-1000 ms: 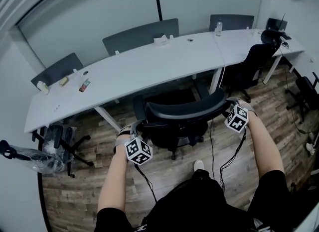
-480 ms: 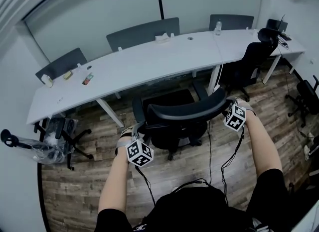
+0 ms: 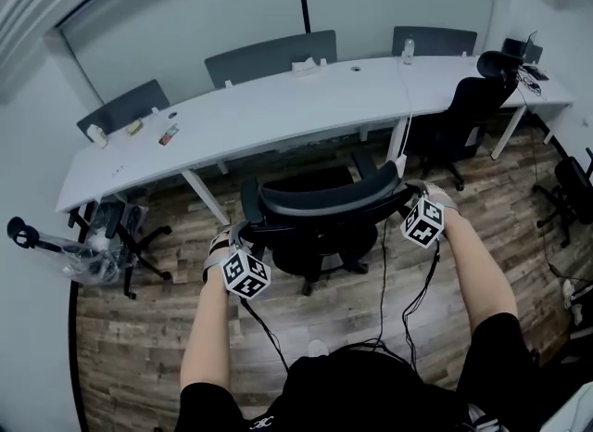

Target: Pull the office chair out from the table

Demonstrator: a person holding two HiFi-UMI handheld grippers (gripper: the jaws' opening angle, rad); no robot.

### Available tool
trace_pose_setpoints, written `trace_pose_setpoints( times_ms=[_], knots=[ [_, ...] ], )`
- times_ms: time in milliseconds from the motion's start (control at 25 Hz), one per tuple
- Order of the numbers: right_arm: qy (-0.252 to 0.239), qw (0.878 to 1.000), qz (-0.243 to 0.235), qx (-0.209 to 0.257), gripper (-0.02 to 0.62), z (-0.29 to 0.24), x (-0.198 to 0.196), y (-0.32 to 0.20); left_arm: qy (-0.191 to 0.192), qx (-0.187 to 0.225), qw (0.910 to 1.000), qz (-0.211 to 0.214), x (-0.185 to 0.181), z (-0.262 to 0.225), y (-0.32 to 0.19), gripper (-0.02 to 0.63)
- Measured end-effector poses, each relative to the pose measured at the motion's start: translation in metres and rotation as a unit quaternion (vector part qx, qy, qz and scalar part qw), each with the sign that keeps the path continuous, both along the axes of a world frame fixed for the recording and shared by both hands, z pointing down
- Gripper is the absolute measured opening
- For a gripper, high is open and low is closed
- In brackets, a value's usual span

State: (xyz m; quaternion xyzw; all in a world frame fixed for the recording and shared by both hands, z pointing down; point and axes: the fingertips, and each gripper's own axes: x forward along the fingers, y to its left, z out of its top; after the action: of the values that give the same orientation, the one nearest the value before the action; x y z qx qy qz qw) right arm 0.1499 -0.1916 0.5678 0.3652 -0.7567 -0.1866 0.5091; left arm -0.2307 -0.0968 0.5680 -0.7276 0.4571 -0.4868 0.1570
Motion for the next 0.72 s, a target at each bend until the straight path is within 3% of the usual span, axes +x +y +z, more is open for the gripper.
trace_pose_setpoints(
  times_ms=[120,160,240,360,440,520,640,720],
  knots=[
    [-0.024,0.999,0.018,0.032,0.263,-0.016,0.010,0.009,0.081,0.025,0.9954,-0.044,0.003,-0.017,0.011,0.255],
    [-0.043,0.998,0.024,0.048,0.233,-0.025,0.014,0.014,0.119,0.032,0.9907,-0.058,0.006,-0.024,0.016,0.247],
    [-0.090,0.992,0.040,0.081,0.180,-0.043,0.020,0.027,0.176,0.040,0.9802,-0.082,0.016,-0.034,0.029,0.185],
    [-0.161,0.977,0.051,0.131,0.029,-0.069,0.019,0.050,0.253,0.072,0.9602,-0.094,0.049,-0.053,0.047,0.070],
    [-0.212,0.966,0.047,0.143,0.005,-0.082,0.010,0.069,0.303,0.092,0.9434,-0.099,0.073,-0.069,0.056,0.002],
    [-0.282,0.948,0.042,0.143,0.005,-0.097,-0.006,0.091,0.351,0.101,0.9251,-0.104,0.090,-0.082,0.063,0.002],
    [-0.416,0.899,0.047,0.126,0.005,-0.123,-0.033,0.123,0.415,0.118,0.8946,-0.116,0.107,-0.105,0.075,0.002],
    [-0.471,0.873,0.058,0.111,0.005,-0.132,-0.047,0.140,0.442,0.129,0.8793,-0.120,0.120,-0.123,0.088,0.002]
  ],
)
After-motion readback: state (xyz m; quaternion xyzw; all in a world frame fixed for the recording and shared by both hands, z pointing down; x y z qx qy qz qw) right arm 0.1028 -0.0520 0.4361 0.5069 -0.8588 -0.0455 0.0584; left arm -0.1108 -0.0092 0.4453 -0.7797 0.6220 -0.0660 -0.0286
